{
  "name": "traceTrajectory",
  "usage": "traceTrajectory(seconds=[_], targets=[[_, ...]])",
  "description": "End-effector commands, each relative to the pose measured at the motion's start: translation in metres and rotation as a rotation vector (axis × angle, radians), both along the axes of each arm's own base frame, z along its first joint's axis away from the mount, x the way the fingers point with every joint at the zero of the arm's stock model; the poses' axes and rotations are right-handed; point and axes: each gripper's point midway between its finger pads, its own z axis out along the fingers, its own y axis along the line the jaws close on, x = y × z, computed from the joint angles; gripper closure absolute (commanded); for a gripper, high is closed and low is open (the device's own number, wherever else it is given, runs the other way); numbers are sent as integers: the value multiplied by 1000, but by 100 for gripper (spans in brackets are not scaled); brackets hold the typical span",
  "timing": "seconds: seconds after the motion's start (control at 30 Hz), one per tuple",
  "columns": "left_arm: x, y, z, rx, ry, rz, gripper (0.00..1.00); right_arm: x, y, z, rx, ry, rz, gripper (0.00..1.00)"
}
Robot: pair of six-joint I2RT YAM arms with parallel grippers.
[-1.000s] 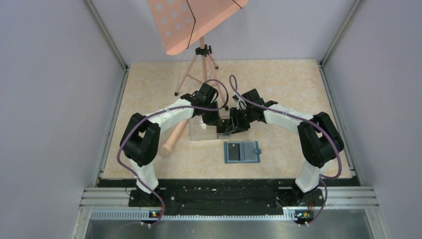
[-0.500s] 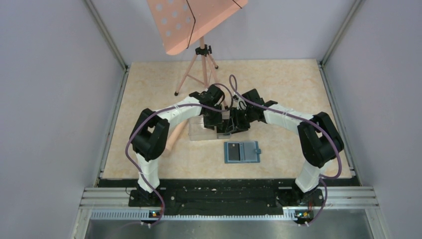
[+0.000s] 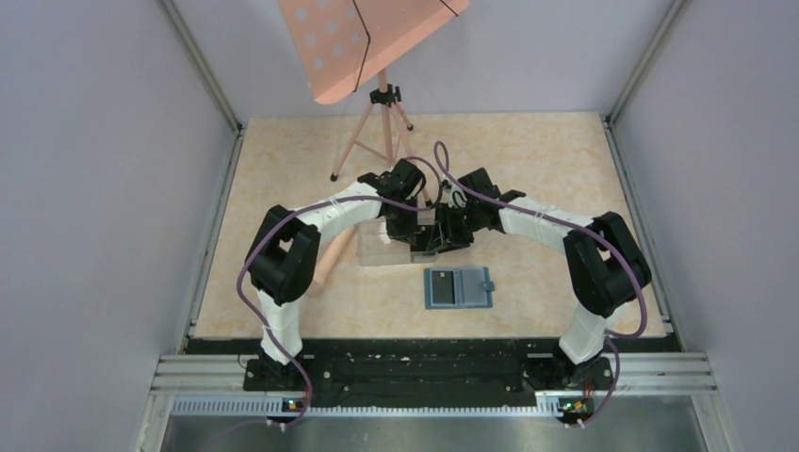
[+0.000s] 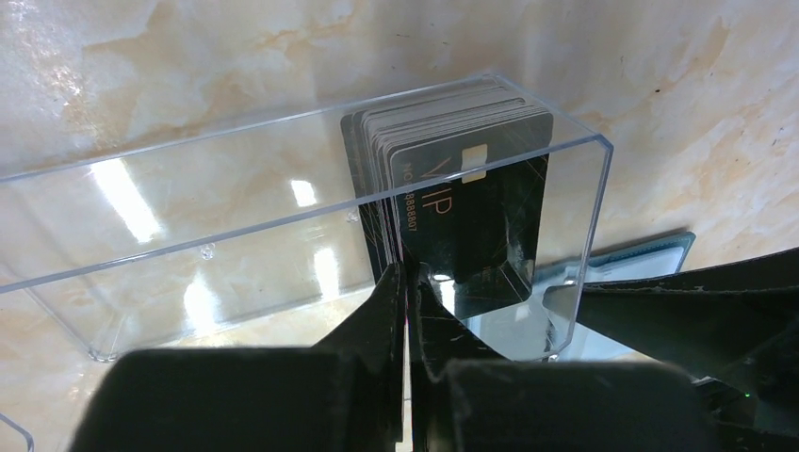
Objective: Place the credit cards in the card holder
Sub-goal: Pick up the credit card from the storage box.
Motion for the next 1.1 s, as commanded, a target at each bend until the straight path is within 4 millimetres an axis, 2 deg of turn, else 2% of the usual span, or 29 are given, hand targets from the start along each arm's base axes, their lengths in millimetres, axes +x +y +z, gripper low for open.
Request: traceTrajectory(seconds=[0.0, 0.2, 0.6, 0.8, 1.0, 1.07], targets=[[9, -22, 26, -60, -95, -40, 100, -7, 4, 8, 21, -20, 32, 62], [12, -21, 41, -47, -147, -46, 100, -7, 4, 8, 19, -18, 32, 62], [13, -24, 56, -58, -198, -41, 100, -9, 3, 6, 16, -15, 31, 62], [14, -27, 67, -88, -227, -34, 95, -9, 3, 6, 16, -16, 33, 62], [13, -32, 64, -128, -214, -31, 88, -8, 2, 7, 15, -21, 30, 62], [12, -34, 61, -141, -203, -33, 83, -8, 2, 7, 12, -20, 29, 62]])
